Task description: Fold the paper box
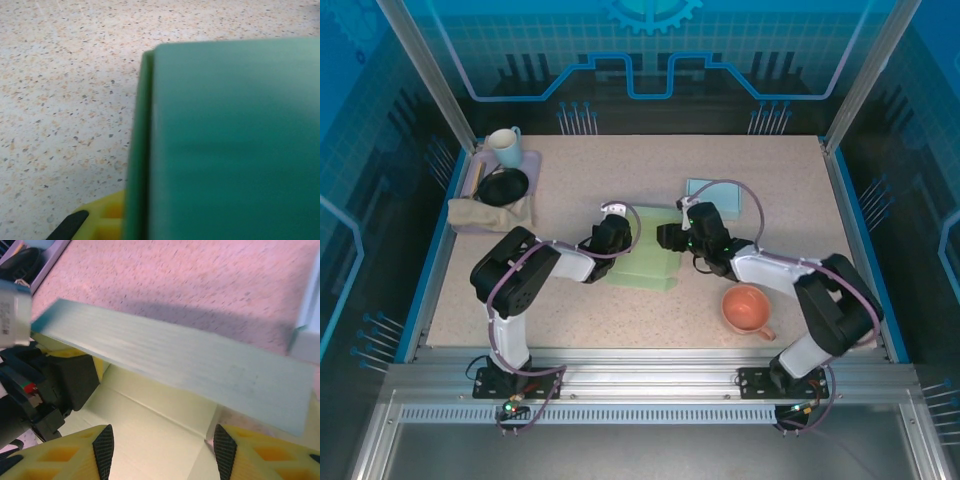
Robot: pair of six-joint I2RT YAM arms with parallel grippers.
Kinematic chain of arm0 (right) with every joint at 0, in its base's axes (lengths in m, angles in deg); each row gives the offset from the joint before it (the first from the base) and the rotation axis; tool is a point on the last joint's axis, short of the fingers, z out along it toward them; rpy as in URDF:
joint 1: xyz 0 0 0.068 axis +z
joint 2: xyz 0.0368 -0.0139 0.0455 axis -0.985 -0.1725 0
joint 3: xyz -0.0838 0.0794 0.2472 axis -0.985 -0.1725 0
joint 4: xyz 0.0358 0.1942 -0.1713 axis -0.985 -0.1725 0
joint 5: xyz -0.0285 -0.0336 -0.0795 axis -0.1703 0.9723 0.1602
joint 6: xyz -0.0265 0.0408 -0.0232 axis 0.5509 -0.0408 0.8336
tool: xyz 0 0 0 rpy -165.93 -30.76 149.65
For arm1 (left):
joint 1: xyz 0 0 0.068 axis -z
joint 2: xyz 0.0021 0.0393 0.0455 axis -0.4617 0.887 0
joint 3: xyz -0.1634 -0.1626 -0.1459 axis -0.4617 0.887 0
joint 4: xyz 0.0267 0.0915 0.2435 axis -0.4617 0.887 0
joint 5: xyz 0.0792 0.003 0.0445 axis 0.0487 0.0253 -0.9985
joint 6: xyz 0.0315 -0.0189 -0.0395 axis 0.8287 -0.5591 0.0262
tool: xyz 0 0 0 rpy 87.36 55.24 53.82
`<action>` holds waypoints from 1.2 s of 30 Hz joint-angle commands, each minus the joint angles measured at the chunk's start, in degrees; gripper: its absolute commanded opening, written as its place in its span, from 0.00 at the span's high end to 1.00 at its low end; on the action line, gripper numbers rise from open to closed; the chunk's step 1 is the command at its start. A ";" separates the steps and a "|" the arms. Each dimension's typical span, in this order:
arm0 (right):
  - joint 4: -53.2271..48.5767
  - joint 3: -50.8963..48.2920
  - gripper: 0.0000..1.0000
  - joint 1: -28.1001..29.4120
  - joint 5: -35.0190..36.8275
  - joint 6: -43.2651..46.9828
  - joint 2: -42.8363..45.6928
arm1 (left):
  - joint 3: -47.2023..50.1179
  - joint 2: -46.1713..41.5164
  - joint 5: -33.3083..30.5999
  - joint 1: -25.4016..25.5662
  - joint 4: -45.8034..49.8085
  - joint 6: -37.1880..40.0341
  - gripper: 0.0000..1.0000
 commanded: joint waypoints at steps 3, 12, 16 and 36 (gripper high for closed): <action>-10.77 -3.36 0.41 1.15 15.47 3.79 8.09 | -0.47 1.78 4.39 -0.50 4.43 2.26 0.85; -19.34 -1.64 0.34 -2.34 32.01 3.90 6.24 | -0.18 1.60 6.44 -0.81 4.14 2.90 0.85; -16.10 -1.34 0.34 -3.82 27.65 6.05 3.07 | -0.09 1.65 6.81 -0.87 3.95 3.12 0.85; -24.80 10.05 0.34 -1.60 21.71 6.37 5.33 | 0.05 1.61 6.73 -0.94 3.64 2.77 0.85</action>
